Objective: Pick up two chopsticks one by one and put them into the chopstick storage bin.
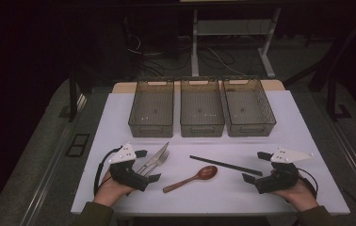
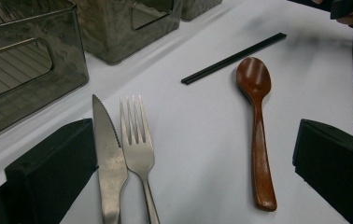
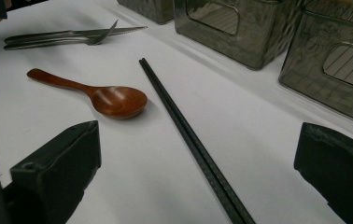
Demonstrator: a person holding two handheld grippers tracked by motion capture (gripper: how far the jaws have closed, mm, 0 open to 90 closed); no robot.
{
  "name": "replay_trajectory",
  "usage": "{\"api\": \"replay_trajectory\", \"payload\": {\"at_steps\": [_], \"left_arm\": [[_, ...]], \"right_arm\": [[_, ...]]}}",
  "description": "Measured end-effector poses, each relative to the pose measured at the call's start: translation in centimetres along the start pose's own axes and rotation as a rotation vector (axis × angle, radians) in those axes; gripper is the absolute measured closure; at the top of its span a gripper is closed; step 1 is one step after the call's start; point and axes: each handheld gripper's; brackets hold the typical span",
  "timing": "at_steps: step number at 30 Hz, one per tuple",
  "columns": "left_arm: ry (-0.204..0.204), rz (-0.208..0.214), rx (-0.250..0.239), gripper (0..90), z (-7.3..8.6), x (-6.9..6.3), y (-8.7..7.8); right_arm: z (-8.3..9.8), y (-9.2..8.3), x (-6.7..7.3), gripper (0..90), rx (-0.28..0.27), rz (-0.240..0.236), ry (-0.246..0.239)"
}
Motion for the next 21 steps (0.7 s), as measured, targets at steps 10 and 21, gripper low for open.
{"api": "replay_trajectory", "payload": {"at_steps": [10,21], "left_arm": [[-0.009,-0.001,-0.018,0.0,-0.13,-0.27,-0.06],[-0.001,0.000,-0.035,0.0,-0.03,-0.48,-0.23]], "right_arm": [[0.05,-0.43,-0.20,0.1,0.005,-0.002,0.004],[-0.68,-0.54,0.08,0.2,0.016,0.003,-0.003]]}}
Point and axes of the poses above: each handheld gripper's, and its own axes: y roughly forward along the jaws, z roughly out of its underside, x roughly to its left, and after that the axes turned 9 degrees about x, right-handed
